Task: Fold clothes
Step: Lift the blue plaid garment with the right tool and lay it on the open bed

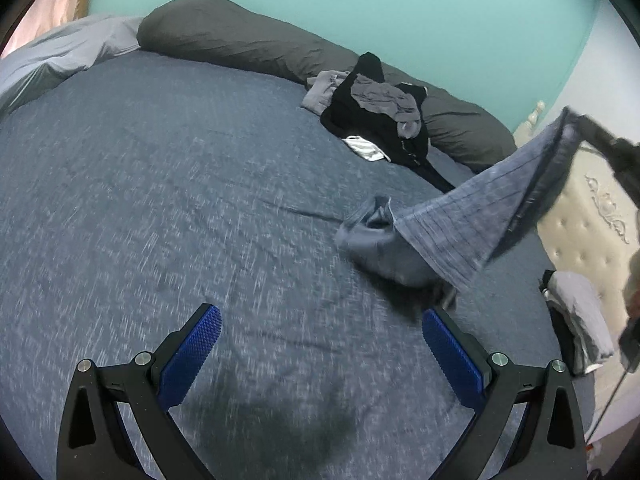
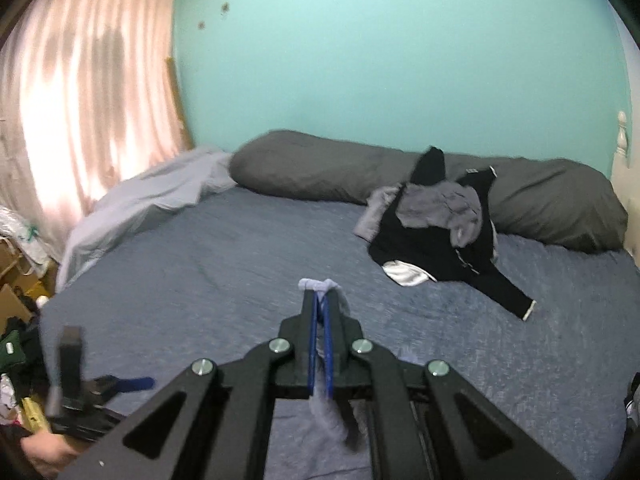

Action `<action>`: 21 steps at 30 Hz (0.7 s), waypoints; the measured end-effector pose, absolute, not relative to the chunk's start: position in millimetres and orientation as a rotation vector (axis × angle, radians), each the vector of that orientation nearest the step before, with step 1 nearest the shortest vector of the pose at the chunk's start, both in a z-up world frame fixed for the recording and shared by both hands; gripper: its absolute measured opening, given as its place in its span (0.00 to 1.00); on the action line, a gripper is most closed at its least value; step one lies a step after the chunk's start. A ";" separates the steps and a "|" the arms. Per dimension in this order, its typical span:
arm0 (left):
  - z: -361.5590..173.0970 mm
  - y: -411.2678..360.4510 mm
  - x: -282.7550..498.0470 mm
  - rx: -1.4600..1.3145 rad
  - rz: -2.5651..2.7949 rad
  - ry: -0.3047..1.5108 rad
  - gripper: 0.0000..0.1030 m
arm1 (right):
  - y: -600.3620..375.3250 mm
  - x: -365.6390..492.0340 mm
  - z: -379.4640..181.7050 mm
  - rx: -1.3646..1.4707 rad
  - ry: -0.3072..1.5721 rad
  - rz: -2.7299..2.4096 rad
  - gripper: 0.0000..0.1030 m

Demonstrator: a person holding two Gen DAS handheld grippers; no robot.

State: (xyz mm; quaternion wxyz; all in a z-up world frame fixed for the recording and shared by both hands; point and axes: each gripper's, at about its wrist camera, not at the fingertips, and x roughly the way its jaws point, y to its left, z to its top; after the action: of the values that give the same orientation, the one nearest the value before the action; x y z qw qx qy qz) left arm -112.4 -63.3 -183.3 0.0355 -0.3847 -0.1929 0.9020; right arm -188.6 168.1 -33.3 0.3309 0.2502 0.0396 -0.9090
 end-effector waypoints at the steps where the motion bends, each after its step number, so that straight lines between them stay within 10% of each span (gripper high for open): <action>1: -181.1 -63.5 -107.0 -1.172 2.773 -0.598 1.00 | 168.4 -178.9 -27.2 0.644 0.098 -2.367 0.03; 8: -181.3 -67.0 -85.1 -1.129 2.799 -0.628 1.00 | 173.5 -136.2 -15.6 0.649 0.027 -2.317 0.03; 21: -246.6 -50.8 -111.5 -1.290 2.722 -0.560 1.00 | 212.2 -165.7 -172.7 0.948 -0.233 -2.355 0.03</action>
State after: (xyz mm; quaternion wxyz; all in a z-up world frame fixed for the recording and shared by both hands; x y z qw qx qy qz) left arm -111.5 -50.8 -246.6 0.0387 -0.4208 -0.1827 0.8877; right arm -165.8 212.2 -172.8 0.2917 0.3555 -0.0874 -0.8837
